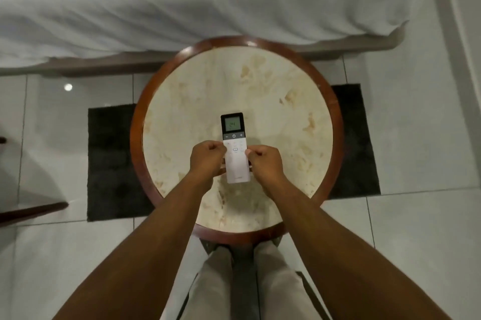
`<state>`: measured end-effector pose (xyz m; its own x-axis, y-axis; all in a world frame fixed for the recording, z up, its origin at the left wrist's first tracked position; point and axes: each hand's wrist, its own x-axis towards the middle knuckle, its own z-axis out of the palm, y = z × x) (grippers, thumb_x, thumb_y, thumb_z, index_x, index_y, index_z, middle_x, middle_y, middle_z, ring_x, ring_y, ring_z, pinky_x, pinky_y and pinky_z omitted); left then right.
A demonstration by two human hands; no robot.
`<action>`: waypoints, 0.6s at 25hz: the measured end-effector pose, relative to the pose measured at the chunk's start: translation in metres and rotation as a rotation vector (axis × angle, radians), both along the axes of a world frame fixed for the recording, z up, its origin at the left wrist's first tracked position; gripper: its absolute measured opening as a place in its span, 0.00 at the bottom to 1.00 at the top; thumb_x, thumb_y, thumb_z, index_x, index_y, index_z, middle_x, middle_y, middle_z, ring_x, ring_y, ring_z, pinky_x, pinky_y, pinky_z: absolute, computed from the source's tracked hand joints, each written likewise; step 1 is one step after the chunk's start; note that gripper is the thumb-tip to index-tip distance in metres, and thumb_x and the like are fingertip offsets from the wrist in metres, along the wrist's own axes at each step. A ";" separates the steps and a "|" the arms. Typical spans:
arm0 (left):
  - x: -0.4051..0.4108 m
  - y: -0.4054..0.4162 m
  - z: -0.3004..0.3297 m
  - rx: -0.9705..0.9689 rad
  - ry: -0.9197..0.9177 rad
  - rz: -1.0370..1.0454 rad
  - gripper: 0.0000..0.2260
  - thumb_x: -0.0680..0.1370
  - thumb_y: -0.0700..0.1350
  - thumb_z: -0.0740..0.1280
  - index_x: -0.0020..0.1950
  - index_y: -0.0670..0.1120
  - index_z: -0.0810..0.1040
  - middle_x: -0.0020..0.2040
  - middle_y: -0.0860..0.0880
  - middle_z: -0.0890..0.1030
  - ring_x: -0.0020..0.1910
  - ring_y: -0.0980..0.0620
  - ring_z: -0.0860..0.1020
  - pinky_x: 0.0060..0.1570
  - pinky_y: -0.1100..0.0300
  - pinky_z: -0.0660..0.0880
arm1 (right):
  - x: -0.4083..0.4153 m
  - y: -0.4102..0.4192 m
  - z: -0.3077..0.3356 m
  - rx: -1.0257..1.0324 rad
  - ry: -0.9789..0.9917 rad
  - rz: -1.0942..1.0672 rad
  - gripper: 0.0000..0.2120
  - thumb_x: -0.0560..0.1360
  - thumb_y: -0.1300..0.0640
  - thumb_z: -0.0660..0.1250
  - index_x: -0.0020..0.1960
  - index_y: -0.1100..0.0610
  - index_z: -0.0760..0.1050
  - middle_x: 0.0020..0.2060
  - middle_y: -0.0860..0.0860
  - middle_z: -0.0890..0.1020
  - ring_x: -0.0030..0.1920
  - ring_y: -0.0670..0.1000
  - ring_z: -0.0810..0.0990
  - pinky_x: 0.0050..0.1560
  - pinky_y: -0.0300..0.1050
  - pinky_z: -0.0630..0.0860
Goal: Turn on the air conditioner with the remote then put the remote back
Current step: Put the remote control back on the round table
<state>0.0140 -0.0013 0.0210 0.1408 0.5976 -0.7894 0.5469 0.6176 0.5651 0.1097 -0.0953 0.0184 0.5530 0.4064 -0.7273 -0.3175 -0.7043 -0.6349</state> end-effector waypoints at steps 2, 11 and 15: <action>-0.004 -0.005 -0.023 0.009 0.034 -0.001 0.07 0.77 0.39 0.63 0.44 0.47 0.80 0.47 0.45 0.83 0.44 0.45 0.83 0.39 0.52 0.82 | -0.005 -0.002 -0.024 -0.028 -0.016 0.004 0.11 0.79 0.61 0.64 0.57 0.62 0.82 0.54 0.57 0.85 0.50 0.56 0.83 0.53 0.54 0.82; -0.014 -0.021 -0.068 0.065 0.073 -0.001 0.06 0.77 0.40 0.65 0.45 0.44 0.82 0.46 0.43 0.85 0.42 0.44 0.85 0.41 0.43 0.83 | -0.016 -0.004 -0.069 -0.122 -0.165 0.082 0.10 0.78 0.61 0.65 0.51 0.61 0.84 0.49 0.56 0.87 0.42 0.51 0.81 0.42 0.45 0.77; -0.014 -0.021 -0.067 0.114 0.076 -0.015 0.07 0.76 0.40 0.65 0.41 0.46 0.82 0.45 0.44 0.85 0.43 0.43 0.84 0.43 0.41 0.82 | -0.013 -0.004 -0.070 -0.133 -0.174 0.090 0.08 0.77 0.61 0.66 0.49 0.61 0.84 0.48 0.56 0.86 0.45 0.53 0.83 0.42 0.44 0.78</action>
